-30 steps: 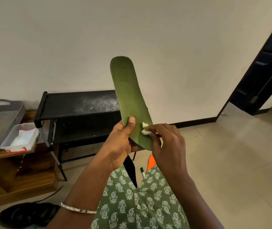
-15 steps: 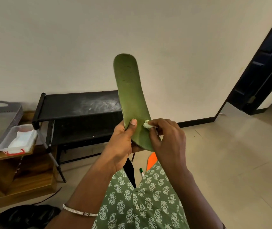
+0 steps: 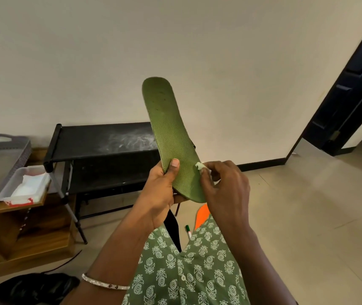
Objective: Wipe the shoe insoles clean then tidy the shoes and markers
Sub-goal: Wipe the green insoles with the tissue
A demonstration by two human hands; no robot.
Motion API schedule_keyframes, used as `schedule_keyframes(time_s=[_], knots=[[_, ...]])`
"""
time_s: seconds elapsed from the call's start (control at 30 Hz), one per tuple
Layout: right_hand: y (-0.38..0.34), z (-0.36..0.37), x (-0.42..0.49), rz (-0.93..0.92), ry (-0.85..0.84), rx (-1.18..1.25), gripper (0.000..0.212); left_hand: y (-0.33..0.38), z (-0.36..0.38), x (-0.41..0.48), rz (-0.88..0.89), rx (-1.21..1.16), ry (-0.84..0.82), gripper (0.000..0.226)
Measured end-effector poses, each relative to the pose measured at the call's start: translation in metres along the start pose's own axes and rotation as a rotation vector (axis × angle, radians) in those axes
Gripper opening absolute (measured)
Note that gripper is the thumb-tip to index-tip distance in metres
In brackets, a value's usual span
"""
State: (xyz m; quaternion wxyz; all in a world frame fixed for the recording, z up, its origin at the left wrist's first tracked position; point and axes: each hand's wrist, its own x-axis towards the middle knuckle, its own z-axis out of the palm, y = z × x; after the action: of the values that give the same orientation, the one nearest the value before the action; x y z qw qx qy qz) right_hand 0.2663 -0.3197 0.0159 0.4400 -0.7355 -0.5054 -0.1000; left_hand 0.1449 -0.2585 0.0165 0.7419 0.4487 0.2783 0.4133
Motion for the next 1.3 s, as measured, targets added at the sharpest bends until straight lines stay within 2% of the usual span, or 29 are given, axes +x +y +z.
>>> schedule_keyframes(time_s=[0.27,0.43,0.77,0.97,1.3], knots=[[-0.007,-0.002,-0.039,-0.15,0.004,-0.054,0.016,-0.001,-0.002,-0.001,-0.005,0.048,0.013,0.027],[0.004,0.003,-0.017,-0.129,0.067,-0.083,0.014,0.0,-0.001,0.001,0.02,0.095,0.026,0.023],[-0.001,-0.004,-0.038,-0.166,-0.085,-0.006,0.017,0.0,-0.007,0.0,-0.002,0.117,0.071,0.028],[0.008,0.003,-0.013,-0.128,-0.035,-0.083,0.016,-0.001,-0.001,0.0,0.025,0.151,0.083,0.021],[-0.001,-0.006,-0.04,-0.192,-0.118,-0.045,0.014,-0.004,-0.005,-0.001,0.013,0.18,0.109,0.024]])
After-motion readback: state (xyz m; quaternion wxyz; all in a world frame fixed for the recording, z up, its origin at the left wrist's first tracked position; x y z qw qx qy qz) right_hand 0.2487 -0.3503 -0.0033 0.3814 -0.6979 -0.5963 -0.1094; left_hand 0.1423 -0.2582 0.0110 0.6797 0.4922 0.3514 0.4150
